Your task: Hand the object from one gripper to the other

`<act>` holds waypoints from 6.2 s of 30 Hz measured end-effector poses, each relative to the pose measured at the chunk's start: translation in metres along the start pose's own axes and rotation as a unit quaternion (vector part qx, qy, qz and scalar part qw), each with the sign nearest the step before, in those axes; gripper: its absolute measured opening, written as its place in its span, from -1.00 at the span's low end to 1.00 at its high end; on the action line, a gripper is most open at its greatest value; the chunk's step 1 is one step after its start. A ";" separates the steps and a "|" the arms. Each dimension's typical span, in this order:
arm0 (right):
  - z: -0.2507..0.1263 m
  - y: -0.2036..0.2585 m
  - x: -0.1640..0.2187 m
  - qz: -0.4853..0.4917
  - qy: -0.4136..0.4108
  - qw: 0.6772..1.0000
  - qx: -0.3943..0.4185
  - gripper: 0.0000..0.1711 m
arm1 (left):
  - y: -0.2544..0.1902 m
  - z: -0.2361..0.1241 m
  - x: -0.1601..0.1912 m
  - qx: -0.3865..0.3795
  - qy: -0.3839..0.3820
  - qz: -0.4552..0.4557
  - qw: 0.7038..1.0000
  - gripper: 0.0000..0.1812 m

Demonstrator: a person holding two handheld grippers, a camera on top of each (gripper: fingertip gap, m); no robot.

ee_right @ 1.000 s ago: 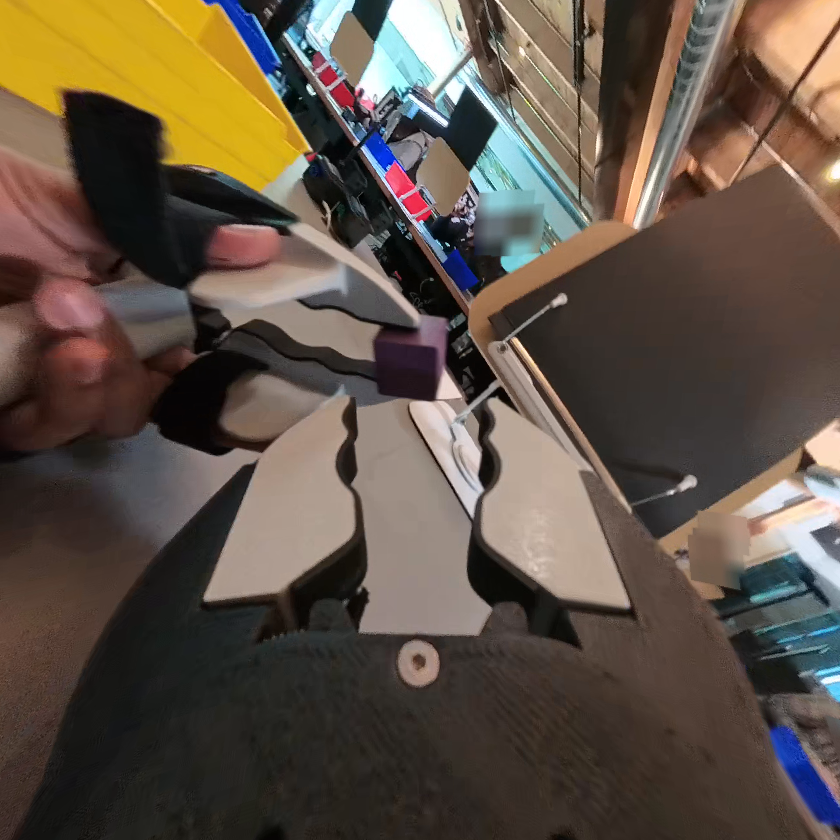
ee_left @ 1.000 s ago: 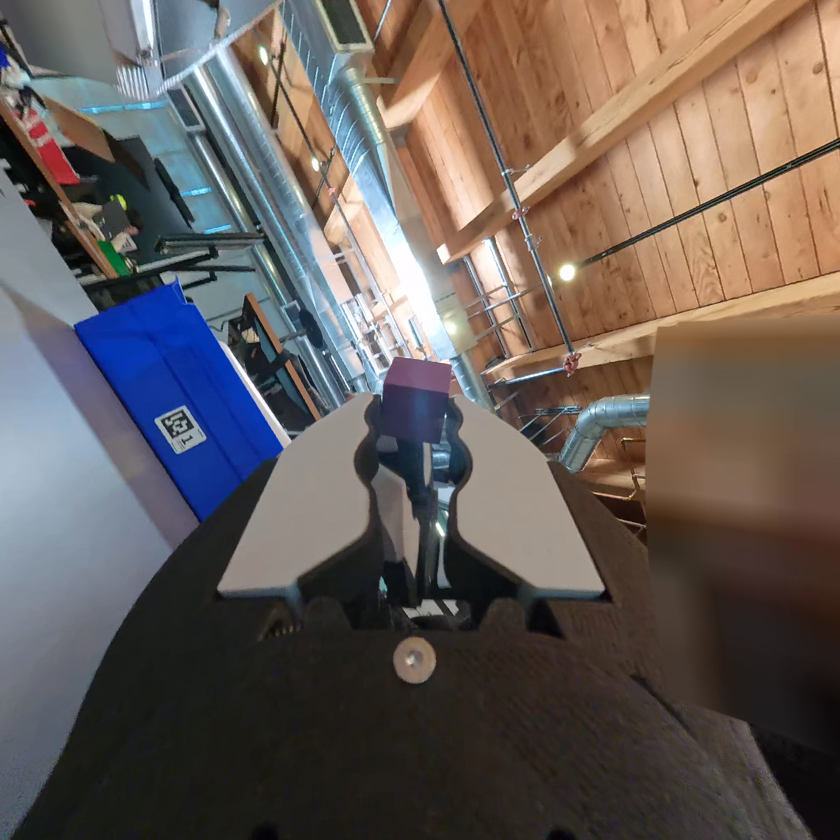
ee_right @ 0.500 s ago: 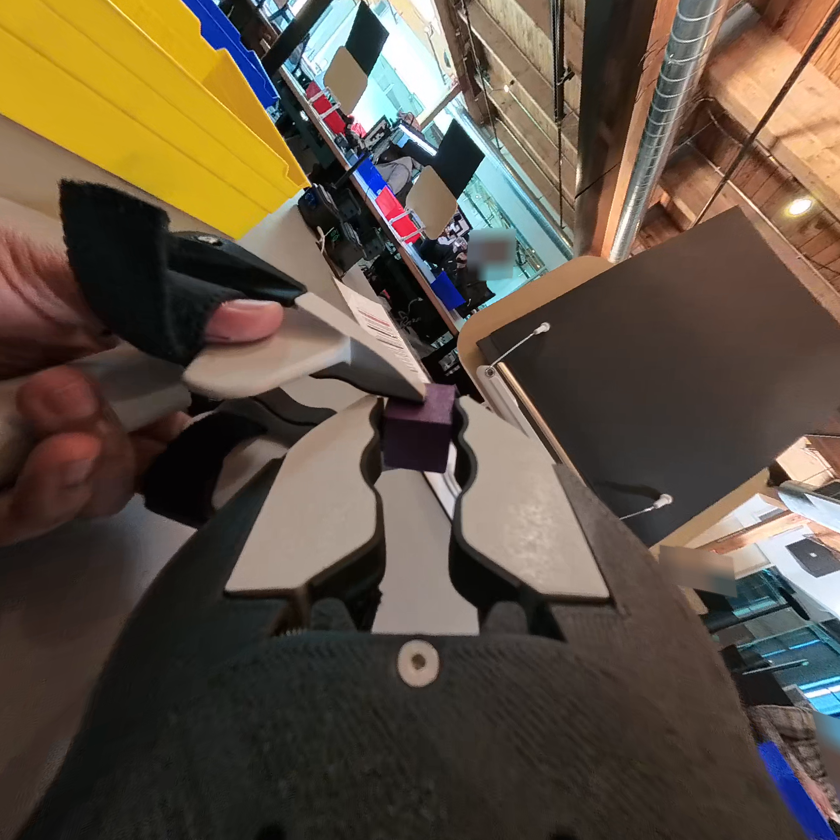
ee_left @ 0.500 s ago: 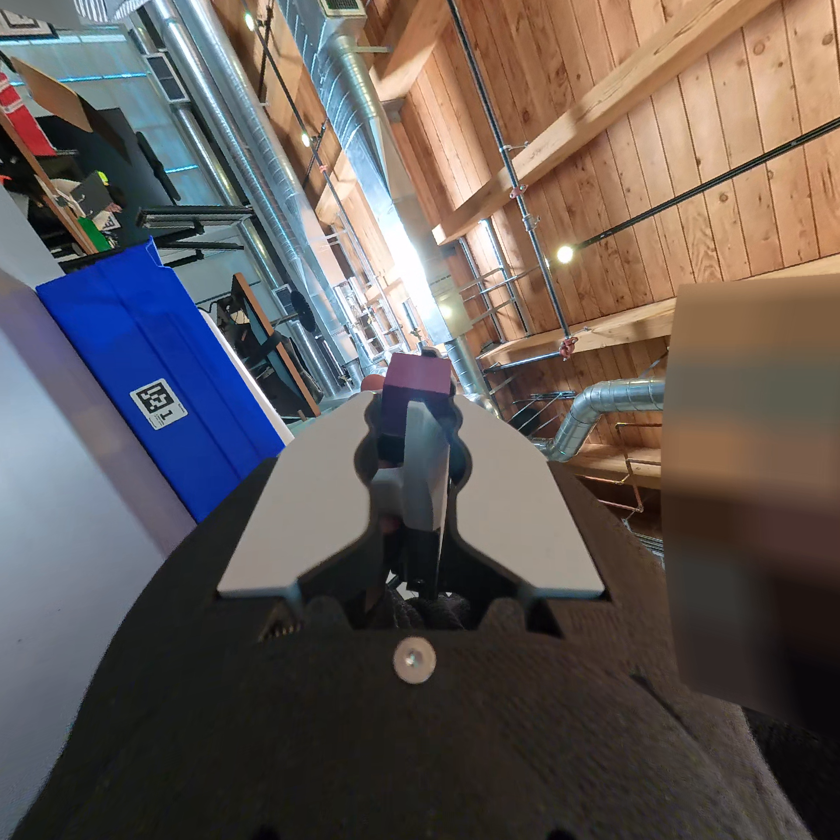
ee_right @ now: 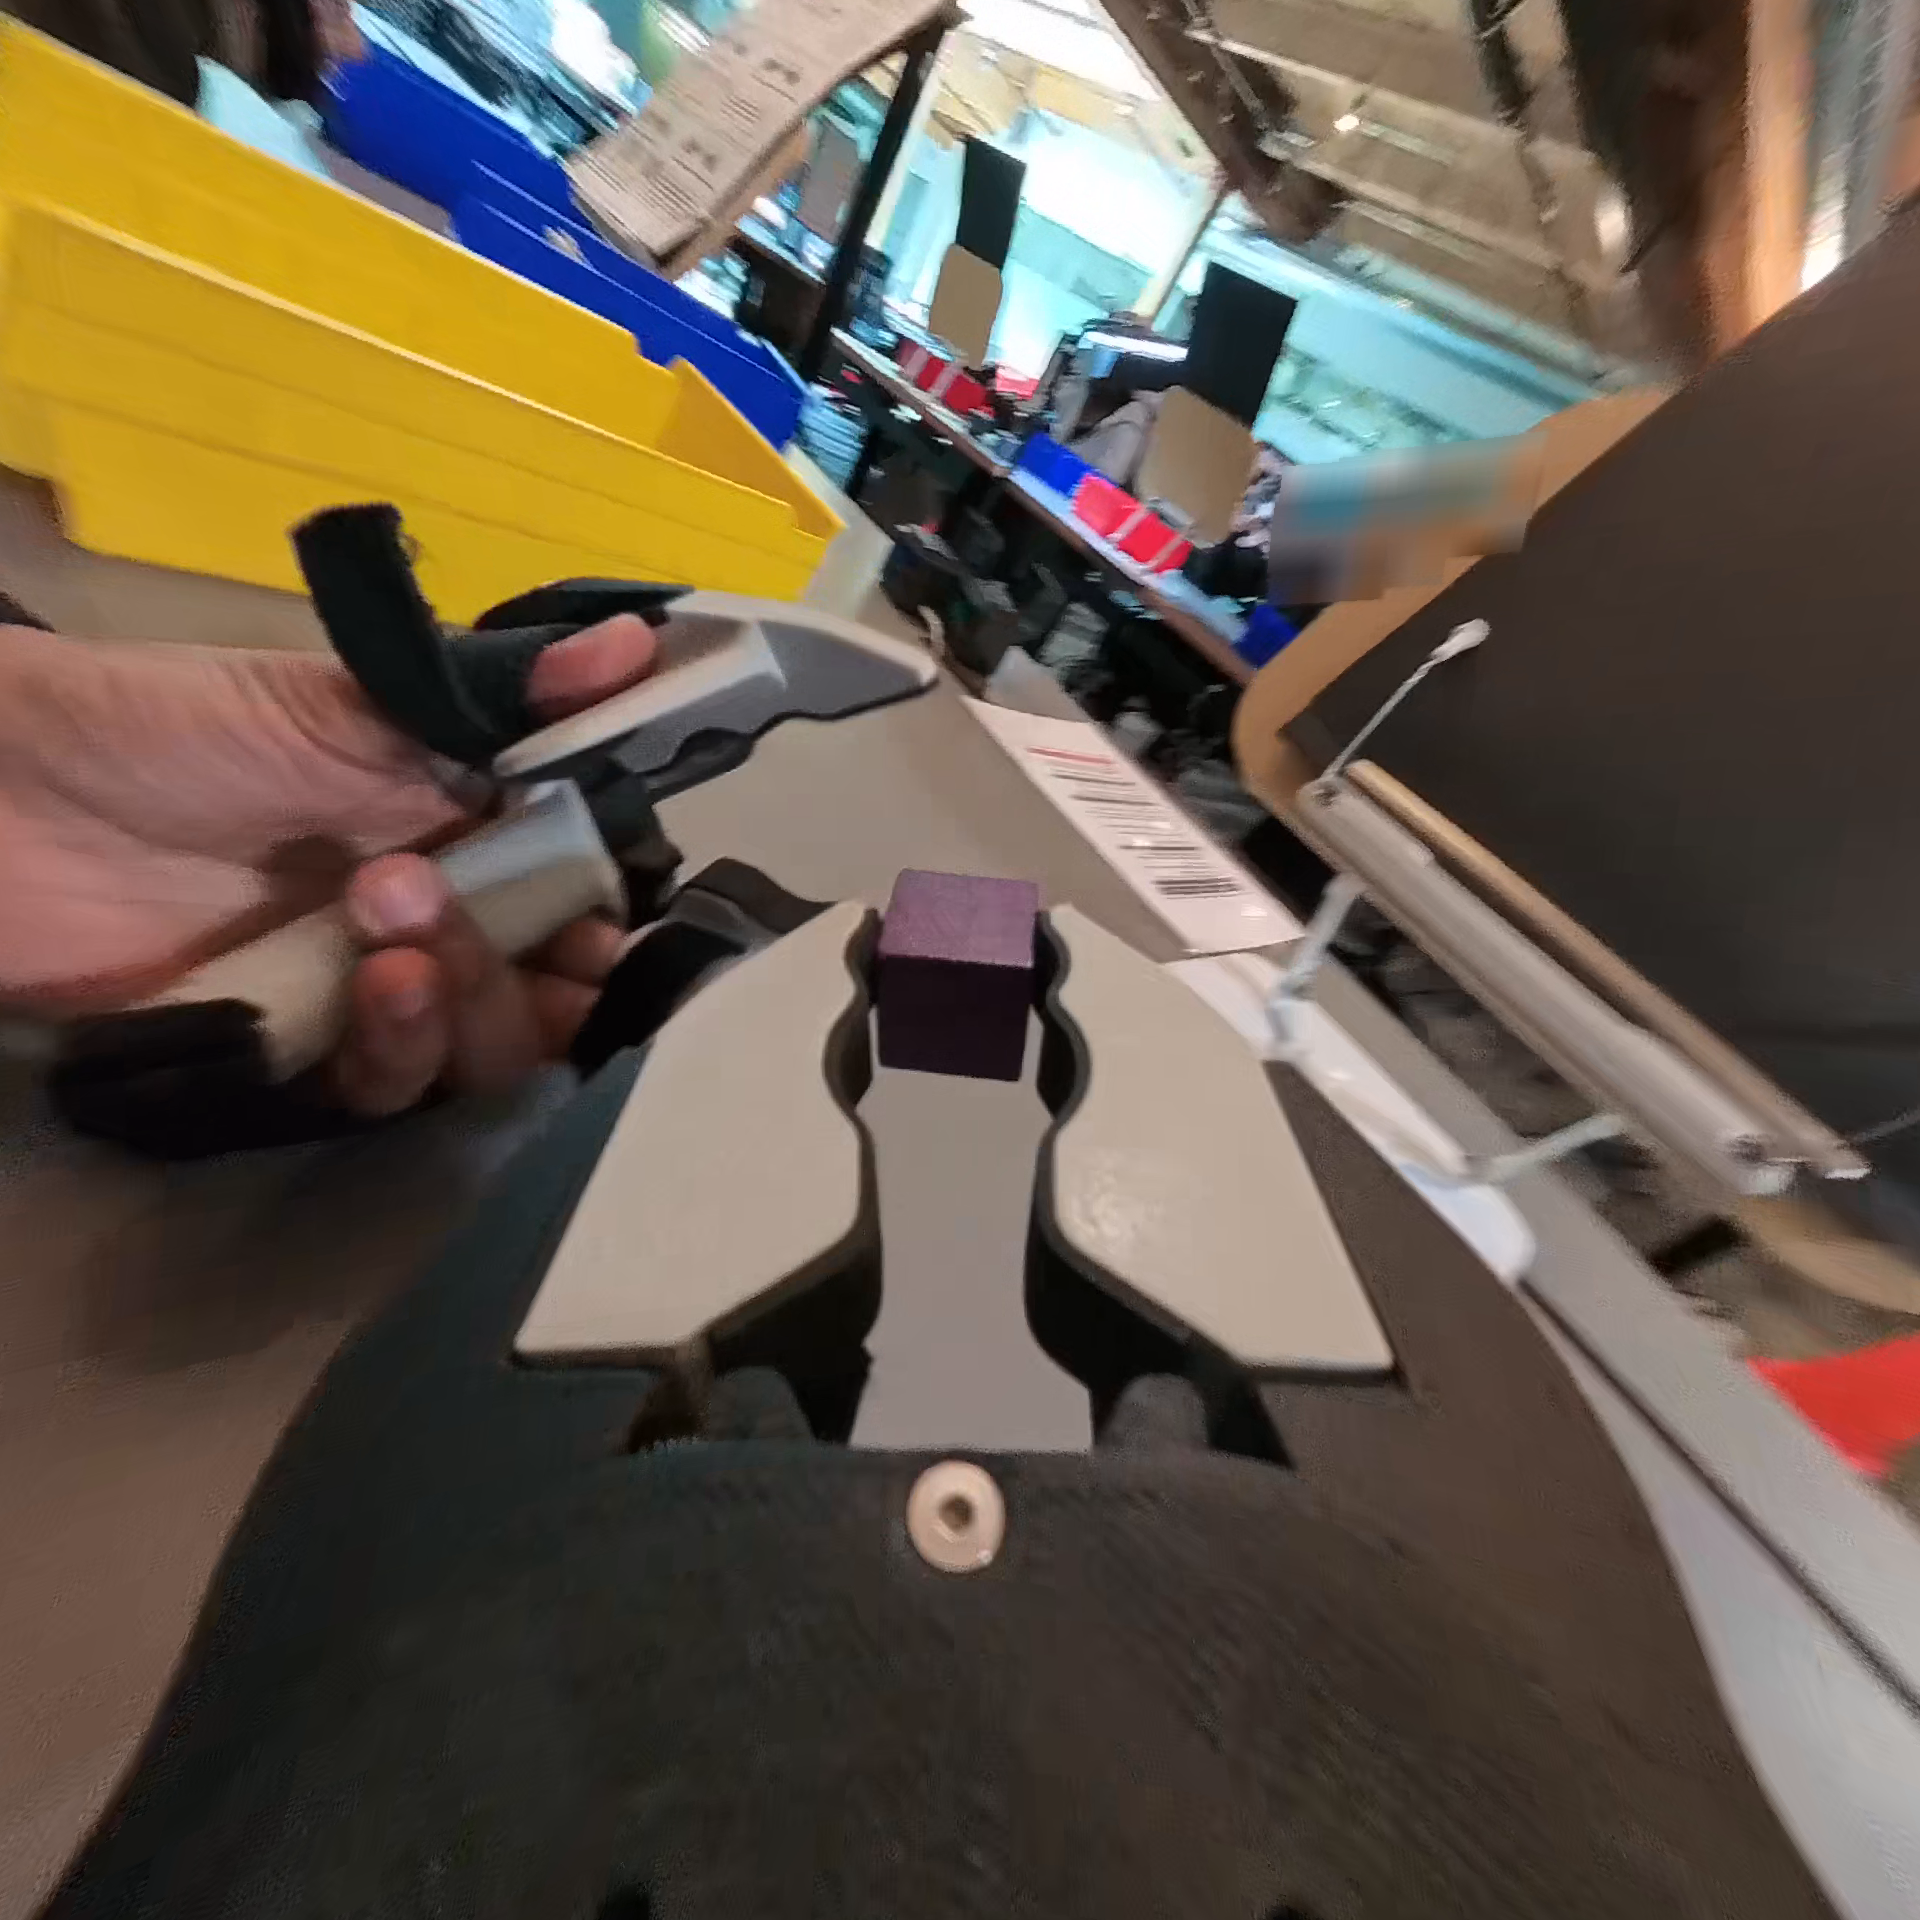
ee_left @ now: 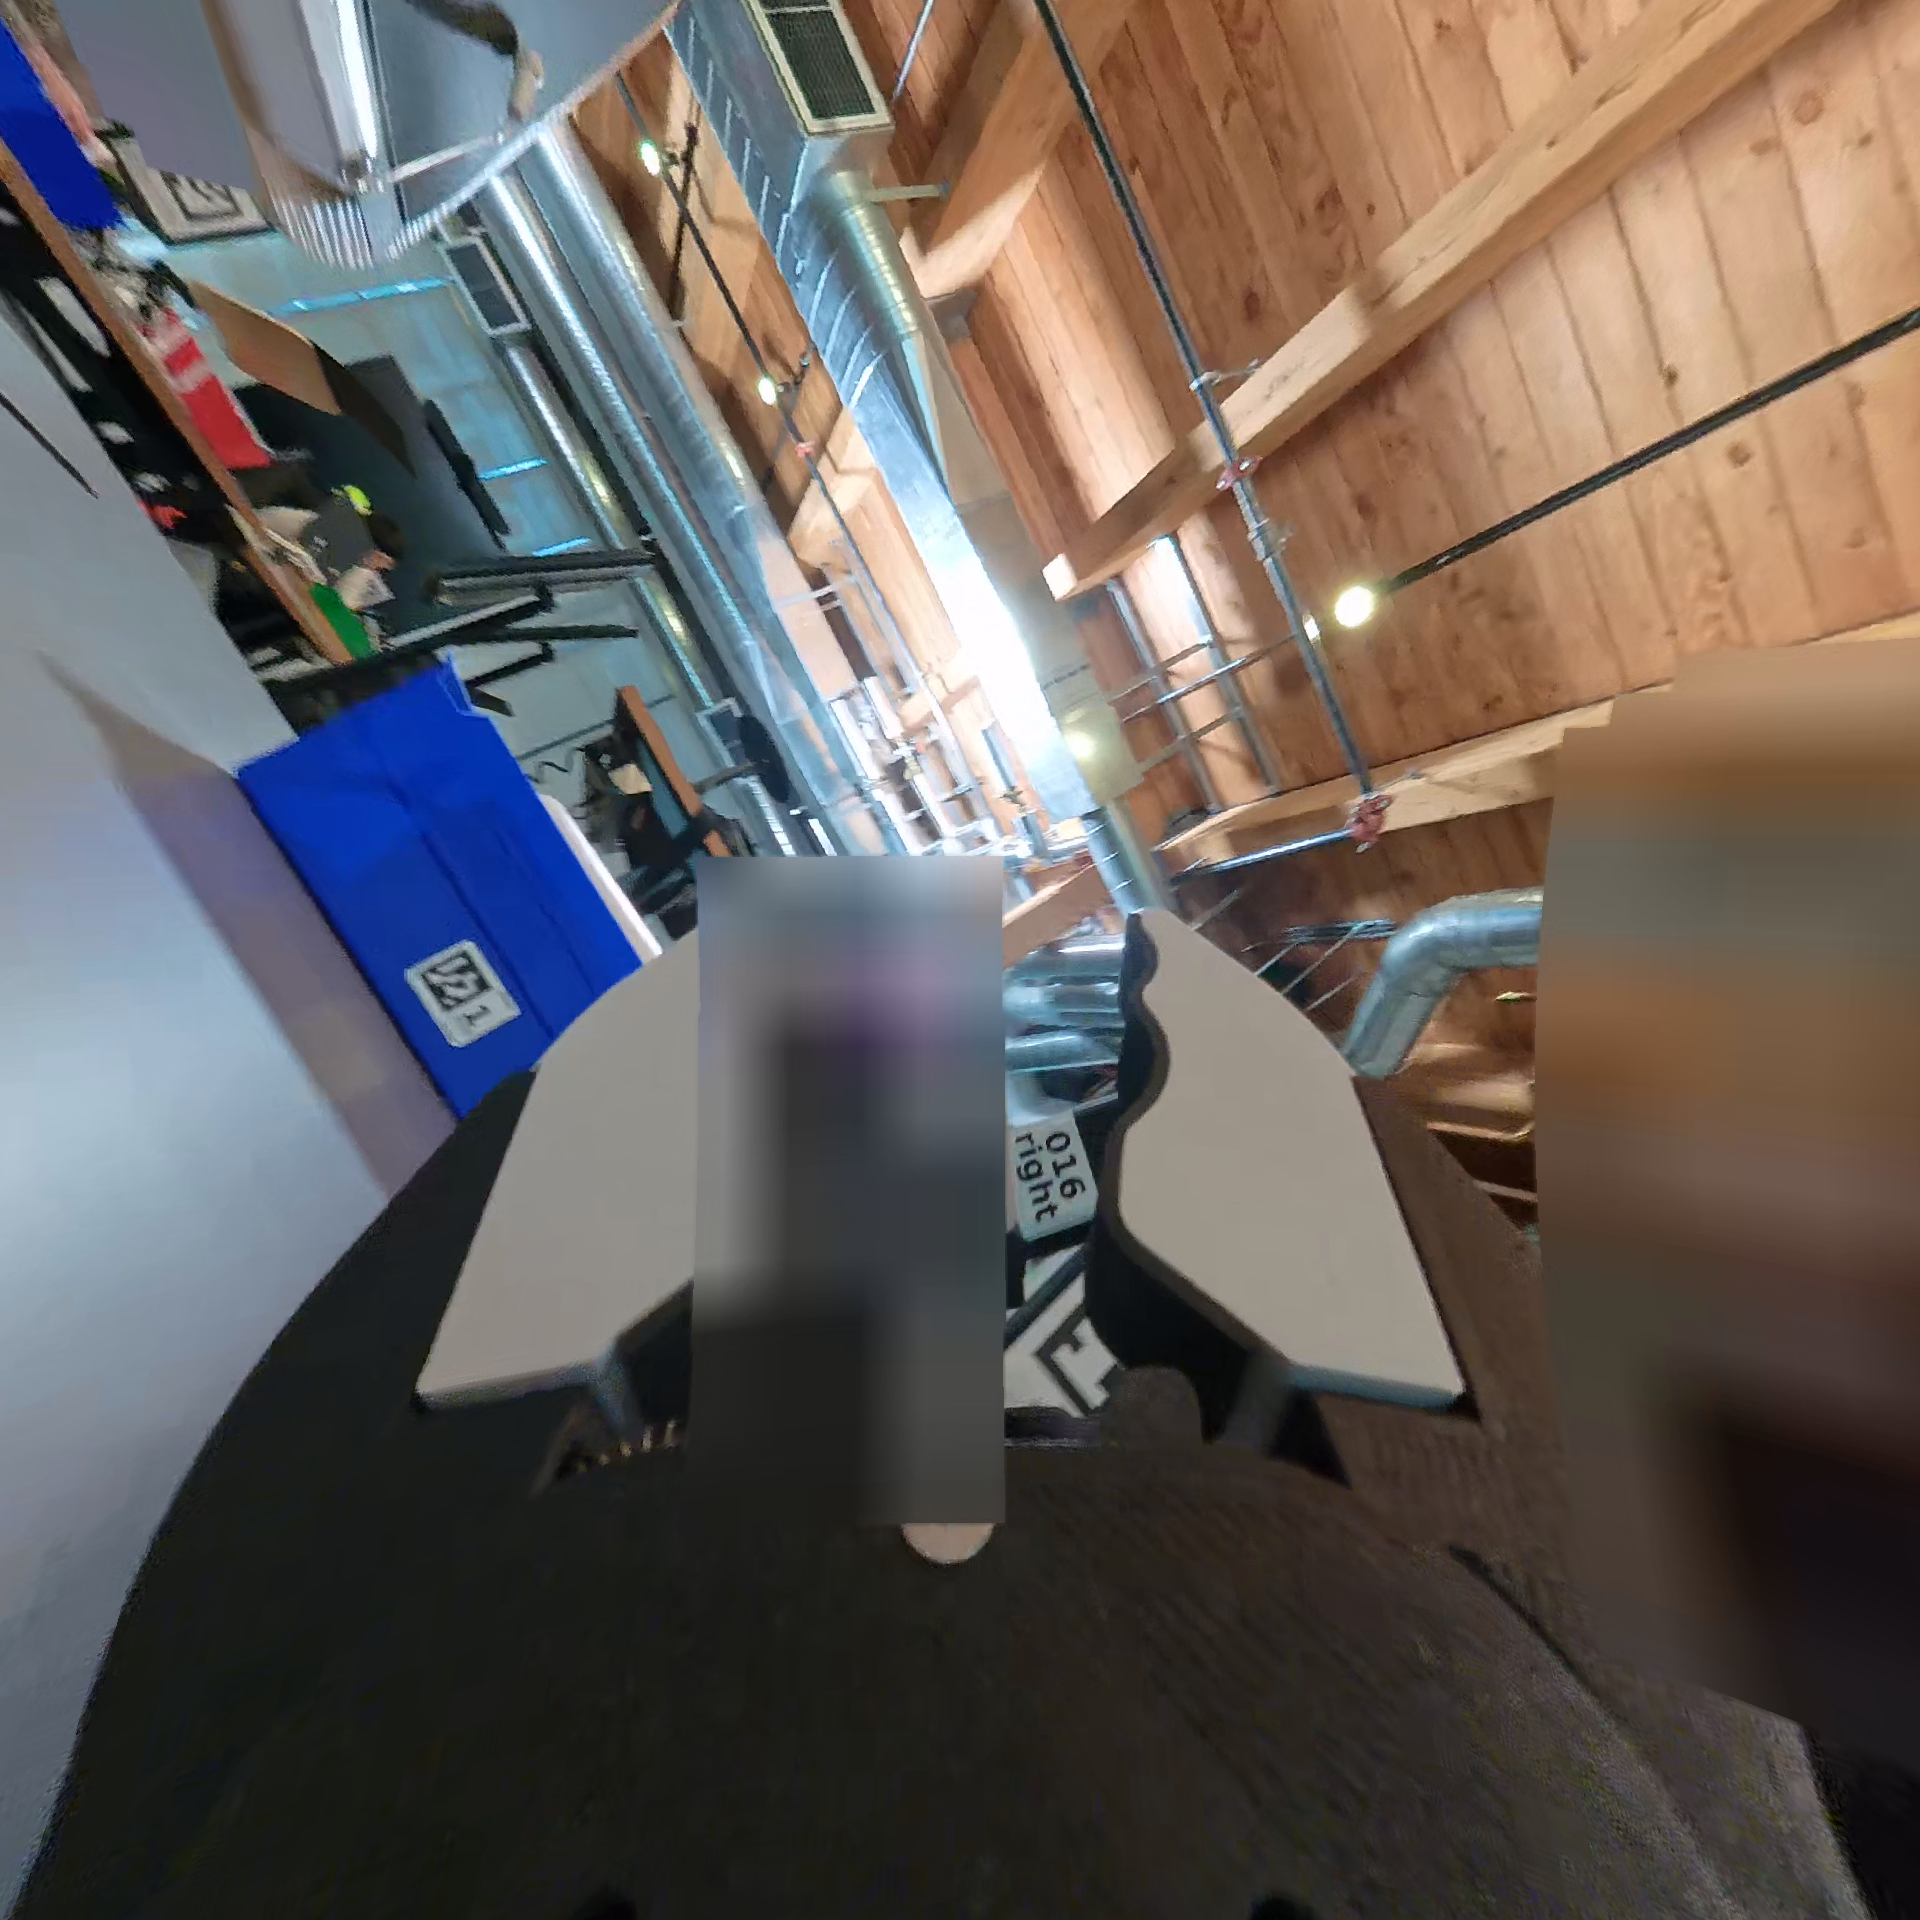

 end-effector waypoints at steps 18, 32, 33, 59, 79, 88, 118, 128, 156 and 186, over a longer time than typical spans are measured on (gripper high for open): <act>-0.022 -0.021 0.014 0.485 -0.083 0.745 -0.451 -0.67 | 0.010 0.016 0.058 -0.220 0.346 0.490 0.769 -0.17; -0.010 0.023 0.023 0.496 0.034 0.683 -0.535 -0.66 | -0.003 0.017 0.069 -0.208 0.337 0.633 0.666 -0.68; -0.010 0.023 0.023 0.497 0.032 0.682 -0.535 -0.66 | -0.003 0.017 0.069 -0.208 0.338 0.632 0.665 -0.68; -0.015 0.024 0.018 0.568 0.020 0.555 -0.608 -0.67 | -0.010 0.020 0.073 -0.177 0.329 0.616 0.694 -0.69; 0.004 -0.034 0.038 0.407 -0.054 0.880 -0.240 -0.23 | 0.014 -0.003 0.017 -0.341 0.260 0.401 0.810 -0.69; 0.008 -0.020 0.028 0.231 -0.051 0.954 -0.183 -0.30 | 0.035 -0.016 0.016 -0.490 0.321 0.513 0.628 -0.68; 0.001 -0.013 0.025 0.178 -0.035 0.968 -0.171 -0.40 | 0.036 -0.019 0.010 -0.470 0.297 0.466 0.688 -0.69; -0.010 -0.016 0.008 0.090 -0.105 0.982 -0.128 -0.22 | 0.002 -0.001 0.014 -0.193 0.206 0.227 0.932 -0.68; -0.013 -0.016 -0.003 0.001 -0.069 0.996 -0.054 -0.68 | -0.004 0.002 0.014 -0.062 0.157 0.080 0.982 -0.59; -0.254 -0.270 0.128 0.198 0.302 0.855 0.372 -0.41 | 0.007 0.002 0.020 -0.128 0.210 0.136 0.960 -0.68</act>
Point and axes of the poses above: each gripper's, where its closed fingertips meet, z out along the fingers, x out of its underside, y = z × x across the jaws, the point moved 3 cm from there along -z, back along the fingers, and after that the axes turned 10 degrees about y, right-handed, at the moved point
